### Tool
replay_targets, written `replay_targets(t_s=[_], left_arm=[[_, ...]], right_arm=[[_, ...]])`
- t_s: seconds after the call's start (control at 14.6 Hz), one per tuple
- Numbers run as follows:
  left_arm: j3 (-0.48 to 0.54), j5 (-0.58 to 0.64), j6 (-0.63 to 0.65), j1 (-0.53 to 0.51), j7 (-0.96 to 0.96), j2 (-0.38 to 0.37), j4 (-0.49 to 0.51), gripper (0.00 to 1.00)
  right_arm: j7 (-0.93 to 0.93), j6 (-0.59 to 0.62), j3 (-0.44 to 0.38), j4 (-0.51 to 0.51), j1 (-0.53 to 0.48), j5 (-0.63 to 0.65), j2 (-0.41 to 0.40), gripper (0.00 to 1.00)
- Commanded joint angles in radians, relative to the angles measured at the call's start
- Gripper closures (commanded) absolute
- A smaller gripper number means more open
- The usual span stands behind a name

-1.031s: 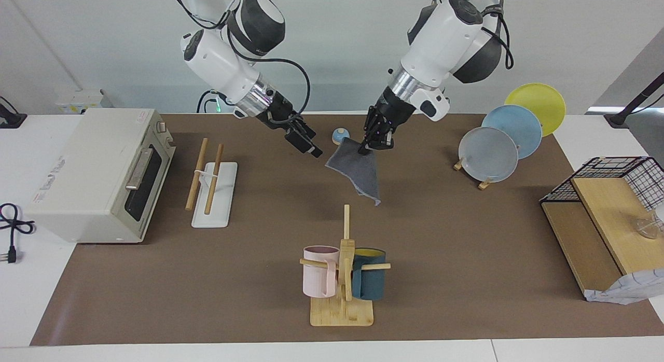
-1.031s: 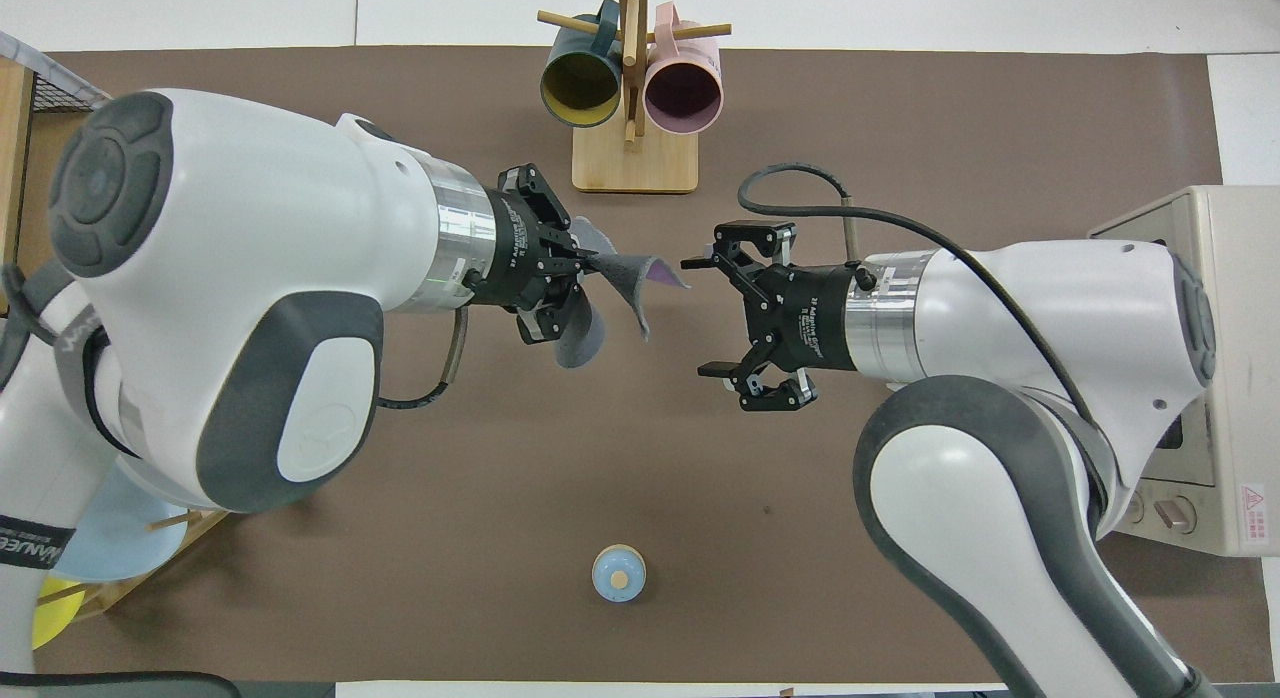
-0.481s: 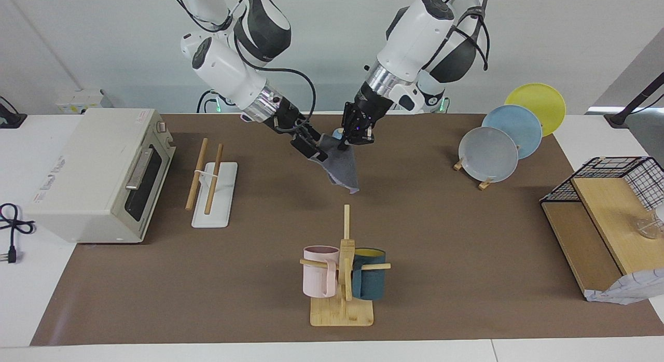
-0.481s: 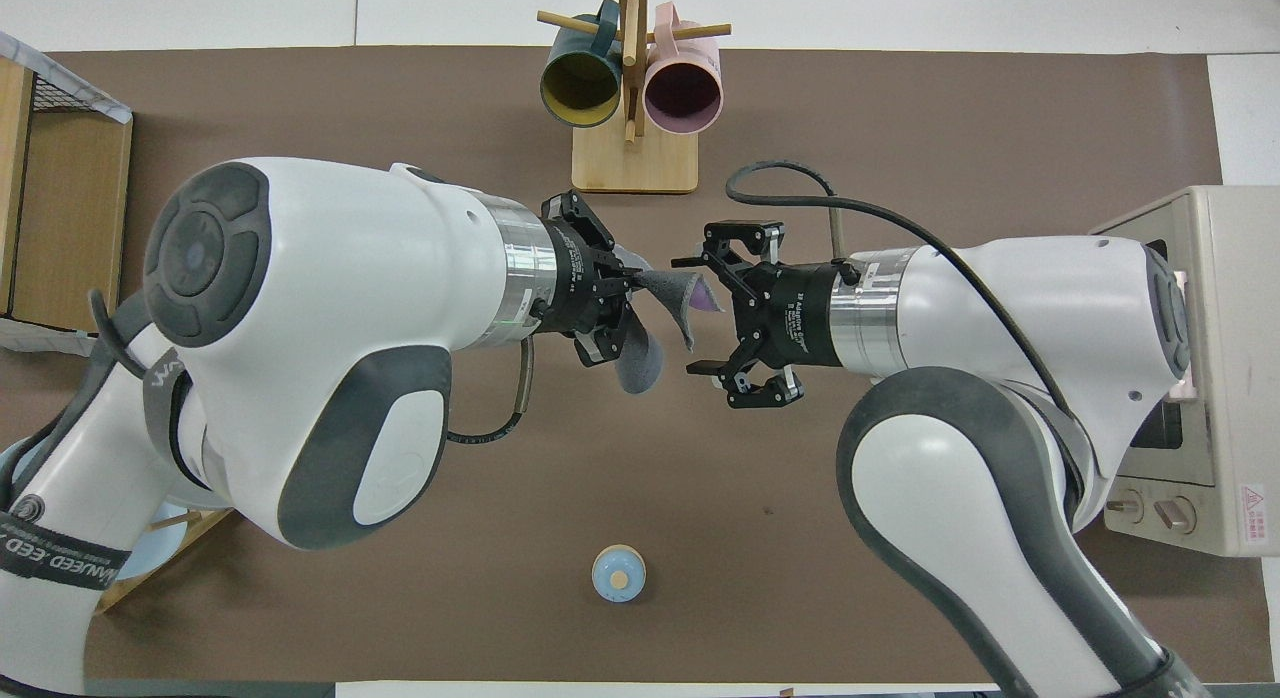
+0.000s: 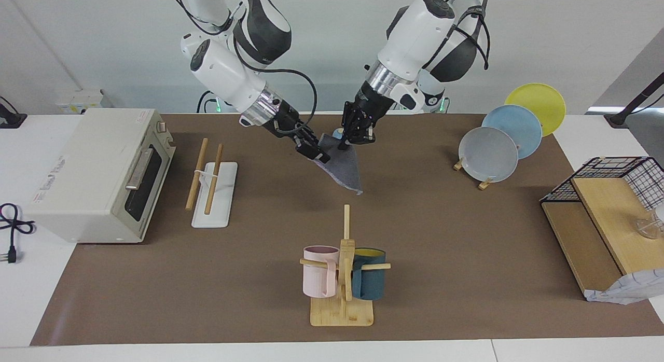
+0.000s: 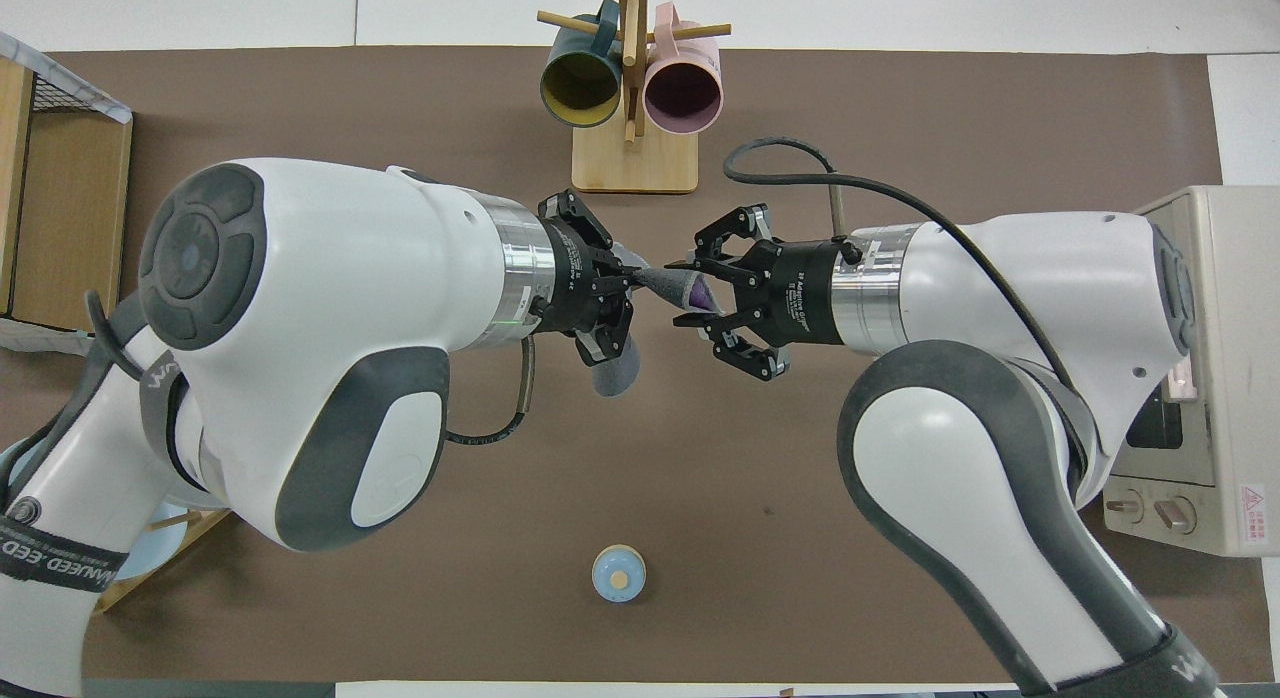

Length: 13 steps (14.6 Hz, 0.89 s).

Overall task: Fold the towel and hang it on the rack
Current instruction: 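Carry the towel with the right gripper while the left gripper withdraws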

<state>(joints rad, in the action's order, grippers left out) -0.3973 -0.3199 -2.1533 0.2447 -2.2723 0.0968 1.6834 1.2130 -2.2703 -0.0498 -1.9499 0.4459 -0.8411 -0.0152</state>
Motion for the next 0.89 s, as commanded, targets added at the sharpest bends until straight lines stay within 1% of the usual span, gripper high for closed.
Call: replay_targets(t_s=[0.0, 0.27, 0.34, 0.48, 0.55, 0.82], left_arm=[[0.008, -0.013, -0.019, 0.004, -0.019, -0.035, 0.041, 1.0], [0.008, -0.011, -0.017, 0.011, -0.012, -0.035, 0.041, 1.0], [0.008, -0.01, -0.019, 0.011, -0.004, -0.035, 0.041, 0.94], [0.008, -0.001, -0.014, 0.022, 0.013, -0.035, 0.041, 0.35], [0.008, -0.001, -0.016, 0.024, 0.036, -0.035, 0.039, 0.0], [0.008, -0.001, -0.011, 0.016, 0.085, -0.039, 0.041, 0.0]], right_arm=[[-0.035, 0.075, 0.001, 0.06, -0.05, -0.016, -0.029, 1.0], [-0.036, 0.089, -0.001, 0.075, -0.059, -0.013, -0.032, 1.0], [-0.036, 0.089, -0.001, 0.075, -0.058, -0.012, -0.032, 1.0], [-0.036, 0.089, -0.001, 0.075, -0.058, -0.01, -0.032, 1.0], [-0.036, 0.089, -0.001, 0.075, -0.058, -0.01, -0.032, 1.0], [-0.064, 0.095, -0.001, 0.075, -0.058, -0.003, -0.032, 1.0]])
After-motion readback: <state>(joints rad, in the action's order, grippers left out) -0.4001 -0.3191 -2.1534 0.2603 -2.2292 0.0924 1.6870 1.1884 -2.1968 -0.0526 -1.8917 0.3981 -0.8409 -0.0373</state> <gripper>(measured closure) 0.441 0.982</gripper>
